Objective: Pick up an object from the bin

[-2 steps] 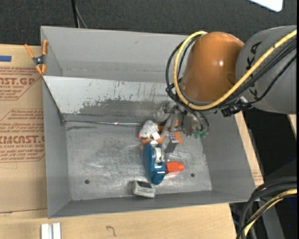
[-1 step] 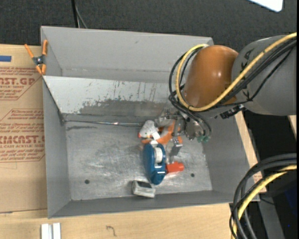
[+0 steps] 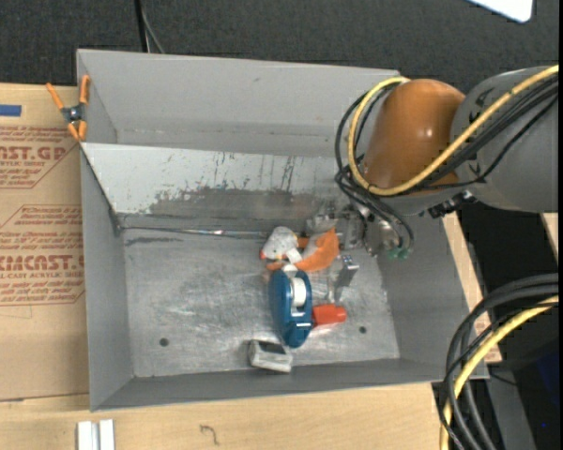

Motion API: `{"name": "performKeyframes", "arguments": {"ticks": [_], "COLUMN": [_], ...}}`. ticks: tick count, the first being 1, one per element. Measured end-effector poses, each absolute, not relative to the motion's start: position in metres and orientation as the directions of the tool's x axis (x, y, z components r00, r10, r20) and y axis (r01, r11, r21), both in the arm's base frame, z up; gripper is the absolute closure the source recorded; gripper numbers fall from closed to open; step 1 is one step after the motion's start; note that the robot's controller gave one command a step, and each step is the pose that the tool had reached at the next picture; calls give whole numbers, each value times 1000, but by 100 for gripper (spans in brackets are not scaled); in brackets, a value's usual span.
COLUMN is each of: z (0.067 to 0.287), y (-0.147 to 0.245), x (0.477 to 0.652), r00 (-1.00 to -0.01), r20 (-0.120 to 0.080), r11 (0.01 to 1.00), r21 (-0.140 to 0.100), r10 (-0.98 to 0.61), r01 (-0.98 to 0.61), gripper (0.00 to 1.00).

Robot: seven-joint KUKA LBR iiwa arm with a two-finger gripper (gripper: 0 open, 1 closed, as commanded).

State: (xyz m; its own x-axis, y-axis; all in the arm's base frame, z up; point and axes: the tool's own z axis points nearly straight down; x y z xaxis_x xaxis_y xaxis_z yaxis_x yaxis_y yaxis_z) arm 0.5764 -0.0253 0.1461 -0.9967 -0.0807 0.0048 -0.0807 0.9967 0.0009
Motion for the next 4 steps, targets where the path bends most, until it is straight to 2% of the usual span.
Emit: {"name": "performKeyframes", "arguments": {"ticks": [1,2,3,4], "z": [157,68,72,72], "y": [-34,-54,-63,-63], "x": [587,591,593,593], "r00": [-953,-892,-731,-731], "r20": [-4,-5,-7,-7], "r11": [953,892,731,731], "r21": [-1,0,-3,-3], "r10": [-302,-451,-683,-682], "r01": [-302,-451,-683,-682], "gripper": [0,0,100,100]}}
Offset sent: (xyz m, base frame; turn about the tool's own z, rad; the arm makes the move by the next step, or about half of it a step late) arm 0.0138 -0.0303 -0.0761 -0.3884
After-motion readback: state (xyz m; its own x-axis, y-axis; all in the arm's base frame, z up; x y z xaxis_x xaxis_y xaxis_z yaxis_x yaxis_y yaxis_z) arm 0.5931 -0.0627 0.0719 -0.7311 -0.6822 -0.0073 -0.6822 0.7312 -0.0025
